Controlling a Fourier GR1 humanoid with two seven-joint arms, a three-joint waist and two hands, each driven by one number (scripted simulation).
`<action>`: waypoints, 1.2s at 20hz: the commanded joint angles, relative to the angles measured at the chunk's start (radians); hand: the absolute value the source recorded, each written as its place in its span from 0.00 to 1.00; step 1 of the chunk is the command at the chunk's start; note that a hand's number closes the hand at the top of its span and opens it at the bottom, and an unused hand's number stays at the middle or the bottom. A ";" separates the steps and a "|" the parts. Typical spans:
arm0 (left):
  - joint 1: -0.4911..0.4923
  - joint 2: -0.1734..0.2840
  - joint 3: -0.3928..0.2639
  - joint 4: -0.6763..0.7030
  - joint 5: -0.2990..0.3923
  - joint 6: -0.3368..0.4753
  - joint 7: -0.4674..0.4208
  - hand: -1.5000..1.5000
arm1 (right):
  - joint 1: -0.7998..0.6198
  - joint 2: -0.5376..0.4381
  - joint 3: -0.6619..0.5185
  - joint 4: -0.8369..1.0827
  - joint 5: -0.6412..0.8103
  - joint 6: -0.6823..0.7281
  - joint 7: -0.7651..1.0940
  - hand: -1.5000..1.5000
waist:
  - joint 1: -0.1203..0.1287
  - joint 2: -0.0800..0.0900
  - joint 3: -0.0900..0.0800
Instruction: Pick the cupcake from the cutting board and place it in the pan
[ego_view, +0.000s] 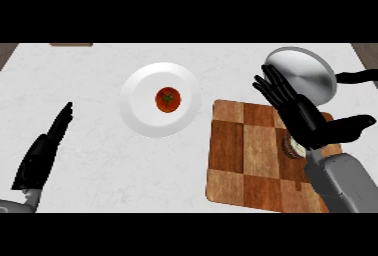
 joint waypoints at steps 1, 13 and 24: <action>-0.068 -0.031 0.001 0.031 0.007 -0.047 0.044 0.50 | -0.009 -0.041 -0.055 0.038 -0.027 -0.007 0.123 0.00 | 0.002 -0.027 0.013; -0.098 -0.107 -0.053 -0.088 0.104 -0.112 0.155 0.50 | 0.099 -0.209 -0.109 0.409 0.306 -0.400 0.178 0.00 | 0.009 -0.026 0.014; -0.149 -0.132 -0.014 -0.078 0.072 -0.137 0.224 0.50 | 0.025 -0.475 0.041 0.127 0.373 0.000 0.636 0.00 | 0.011 -0.031 0.010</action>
